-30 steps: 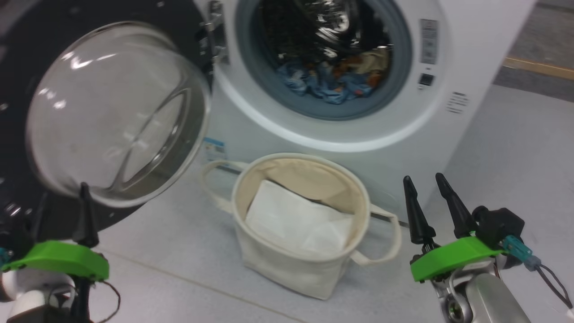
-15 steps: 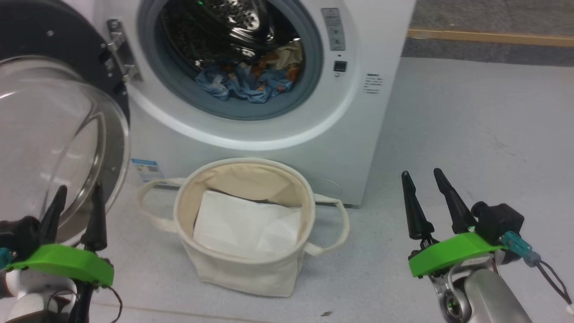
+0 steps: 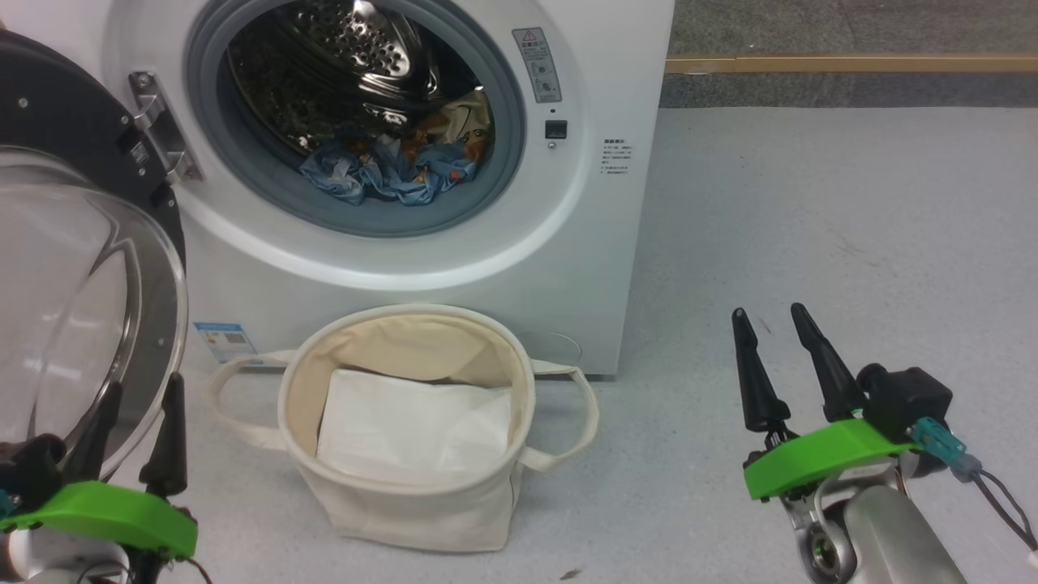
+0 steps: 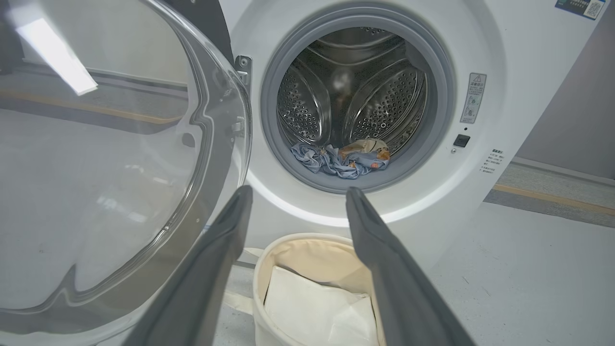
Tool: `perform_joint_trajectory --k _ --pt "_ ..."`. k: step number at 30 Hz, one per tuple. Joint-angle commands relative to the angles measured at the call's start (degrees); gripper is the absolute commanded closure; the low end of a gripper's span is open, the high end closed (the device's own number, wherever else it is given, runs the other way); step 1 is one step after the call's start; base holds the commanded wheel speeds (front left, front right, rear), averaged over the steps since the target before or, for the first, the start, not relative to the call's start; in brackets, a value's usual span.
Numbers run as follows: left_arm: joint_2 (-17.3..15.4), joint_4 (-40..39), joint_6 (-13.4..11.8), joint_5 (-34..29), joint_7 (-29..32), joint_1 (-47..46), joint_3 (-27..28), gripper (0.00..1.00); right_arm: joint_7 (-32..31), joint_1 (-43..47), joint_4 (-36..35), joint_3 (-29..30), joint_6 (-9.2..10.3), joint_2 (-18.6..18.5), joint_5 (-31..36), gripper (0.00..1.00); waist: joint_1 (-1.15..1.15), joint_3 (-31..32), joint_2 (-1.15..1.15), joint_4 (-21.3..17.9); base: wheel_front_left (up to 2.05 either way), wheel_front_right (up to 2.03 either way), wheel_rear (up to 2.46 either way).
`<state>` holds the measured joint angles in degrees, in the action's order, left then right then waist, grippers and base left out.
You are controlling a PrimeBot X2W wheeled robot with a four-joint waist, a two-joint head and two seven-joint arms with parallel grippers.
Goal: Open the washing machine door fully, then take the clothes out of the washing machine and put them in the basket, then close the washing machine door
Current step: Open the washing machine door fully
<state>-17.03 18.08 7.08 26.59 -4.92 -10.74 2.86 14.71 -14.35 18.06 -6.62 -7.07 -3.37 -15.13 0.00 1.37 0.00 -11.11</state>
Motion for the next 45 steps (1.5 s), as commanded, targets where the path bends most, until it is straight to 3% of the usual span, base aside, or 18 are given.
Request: perform_joint_trajectory --k 1,26,45 --pt "-2.8 -1.3 0.2 0.8 -0.8 -2.2 2.6 0.0 0.3 -2.5 -1.7 -0.9 -0.42 0.5 0.3 0.0 0.0 0.0 0.0 -0.4 0.0 0.0 0.0" --pt "-4.8 3.0 0.3 1.3 -3.1 -5.3 -0.9 0.0 0.3 -3.3 -1.4 -0.2 -0.42 0.5 1.5 0.0 0.0 -0.1 0.0 0.1 0.0 0.0 0.0" --pt "-5.3 1.9 0.2 1.2 -3.8 -5.6 -3.4 0.0 0.3 -3.0 -1.6 1.5 -0.42 0.5 1.6 0.0 0.0 -0.2 0.0 0.4 0.0 0.0 0.0"
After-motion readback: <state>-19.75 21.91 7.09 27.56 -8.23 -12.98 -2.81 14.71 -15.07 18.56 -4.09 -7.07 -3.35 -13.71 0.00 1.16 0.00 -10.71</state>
